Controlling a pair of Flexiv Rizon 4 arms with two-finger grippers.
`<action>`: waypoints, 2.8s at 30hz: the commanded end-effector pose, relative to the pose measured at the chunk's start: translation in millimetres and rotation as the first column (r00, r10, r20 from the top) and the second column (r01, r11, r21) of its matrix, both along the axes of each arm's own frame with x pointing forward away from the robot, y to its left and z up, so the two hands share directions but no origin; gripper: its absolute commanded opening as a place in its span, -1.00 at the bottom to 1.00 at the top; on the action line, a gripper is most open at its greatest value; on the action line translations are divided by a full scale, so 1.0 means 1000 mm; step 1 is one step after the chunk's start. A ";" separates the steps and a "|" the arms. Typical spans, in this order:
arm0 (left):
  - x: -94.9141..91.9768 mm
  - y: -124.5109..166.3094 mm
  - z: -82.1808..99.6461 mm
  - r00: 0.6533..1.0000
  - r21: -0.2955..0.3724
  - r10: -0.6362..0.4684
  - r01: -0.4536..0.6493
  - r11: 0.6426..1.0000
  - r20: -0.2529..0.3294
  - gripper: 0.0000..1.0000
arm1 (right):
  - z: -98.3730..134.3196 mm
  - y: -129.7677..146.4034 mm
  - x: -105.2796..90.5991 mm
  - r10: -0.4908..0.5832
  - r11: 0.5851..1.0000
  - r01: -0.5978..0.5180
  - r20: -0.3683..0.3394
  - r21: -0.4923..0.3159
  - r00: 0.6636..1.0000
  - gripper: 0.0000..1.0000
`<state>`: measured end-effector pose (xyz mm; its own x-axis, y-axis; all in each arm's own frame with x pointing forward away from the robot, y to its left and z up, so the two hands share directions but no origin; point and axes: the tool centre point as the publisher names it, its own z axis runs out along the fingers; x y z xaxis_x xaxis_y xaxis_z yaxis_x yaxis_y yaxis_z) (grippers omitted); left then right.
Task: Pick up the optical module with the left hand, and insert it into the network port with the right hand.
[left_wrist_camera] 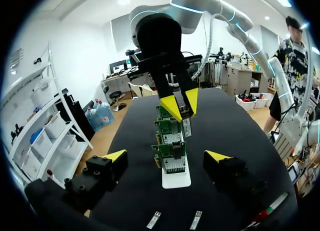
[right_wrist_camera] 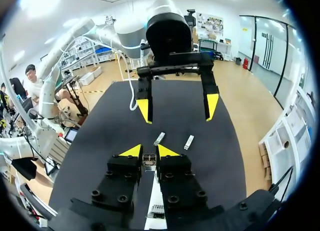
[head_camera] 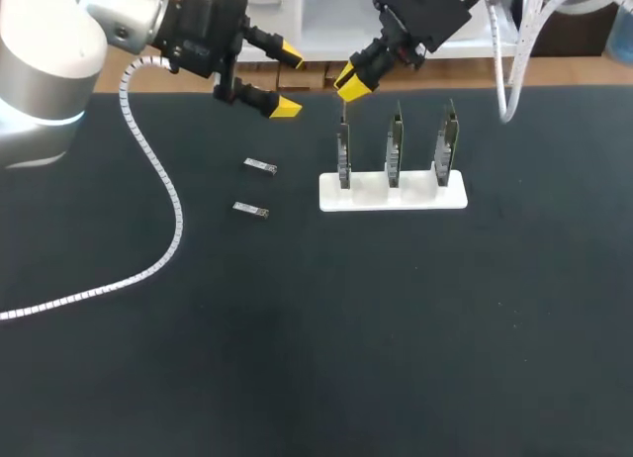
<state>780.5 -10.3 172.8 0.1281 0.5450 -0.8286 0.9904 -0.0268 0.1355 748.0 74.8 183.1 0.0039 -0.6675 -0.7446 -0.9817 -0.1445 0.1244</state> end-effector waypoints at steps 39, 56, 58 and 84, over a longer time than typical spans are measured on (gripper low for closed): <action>0.001 0.000 0.000 1.000 0.005 -0.001 0.001 1.000 -0.002 1.00 | -0.011 0.007 0.025 0.116 0.992 -0.117 -0.044 -0.037 0.992 -1.00; 0.001 0.000 0.000 1.000 0.005 -0.001 0.001 1.000 -0.002 1.00 | -0.004 0.005 0.022 0.112 0.992 -0.113 -0.021 -0.051 0.993 -1.00; 0.001 0.000 0.000 1.000 0.005 -0.001 0.001 1.000 -0.002 1.00 | -0.005 0.005 0.022 0.109 0.993 -0.110 -0.022 -0.049 0.994 -1.00; 0.001 0.000 0.000 1.000 0.005 -0.001 0.001 1.000 -0.002 1.00 | -0.014 0.004 0.013 0.092 0.995 -0.094 -0.043 -0.030 0.995 -1.00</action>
<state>780.3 -10.2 172.7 0.1284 0.5445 -0.8289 0.9904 -0.0269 0.1358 763.2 79.7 171.3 0.0369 -0.6918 -0.7212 -0.9569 -0.2326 0.1742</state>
